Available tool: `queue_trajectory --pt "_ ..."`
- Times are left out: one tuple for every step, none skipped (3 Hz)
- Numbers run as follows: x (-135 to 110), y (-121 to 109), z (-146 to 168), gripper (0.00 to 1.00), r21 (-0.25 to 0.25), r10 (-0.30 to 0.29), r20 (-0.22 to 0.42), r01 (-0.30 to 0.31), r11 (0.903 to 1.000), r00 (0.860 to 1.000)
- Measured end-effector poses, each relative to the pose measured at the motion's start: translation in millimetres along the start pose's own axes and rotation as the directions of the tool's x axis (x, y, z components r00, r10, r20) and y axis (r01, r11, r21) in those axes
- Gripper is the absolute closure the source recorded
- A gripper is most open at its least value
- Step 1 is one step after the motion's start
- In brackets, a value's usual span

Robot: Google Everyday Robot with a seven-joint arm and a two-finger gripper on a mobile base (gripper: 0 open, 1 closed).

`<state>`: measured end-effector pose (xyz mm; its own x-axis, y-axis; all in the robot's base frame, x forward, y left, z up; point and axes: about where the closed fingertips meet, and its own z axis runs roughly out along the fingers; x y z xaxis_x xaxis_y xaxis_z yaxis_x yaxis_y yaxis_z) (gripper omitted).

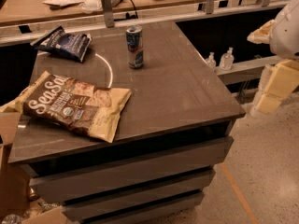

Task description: Move redbull can near brown chip bag

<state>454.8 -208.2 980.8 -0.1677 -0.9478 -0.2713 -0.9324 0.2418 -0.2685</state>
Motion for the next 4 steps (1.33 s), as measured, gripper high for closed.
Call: queue_trajectory --pt "-19.4 -24.4 13.0 0.00 0.005 -0.044 0.117 0.044 0.9990 0.992" --pt "-37.6 -43.8 34.1 0.00 -0.013 -0.042 0.222 0.046 0.9989 0.974" --pt "-50.4 -55.9 59.5 0.00 -0.053 0.017 0.325 0.001 0.9986 0.946" --pt "-54.9 -67.6 83.1 0.00 -0.078 0.104 0.415 -0.078 0.9939 0.904"
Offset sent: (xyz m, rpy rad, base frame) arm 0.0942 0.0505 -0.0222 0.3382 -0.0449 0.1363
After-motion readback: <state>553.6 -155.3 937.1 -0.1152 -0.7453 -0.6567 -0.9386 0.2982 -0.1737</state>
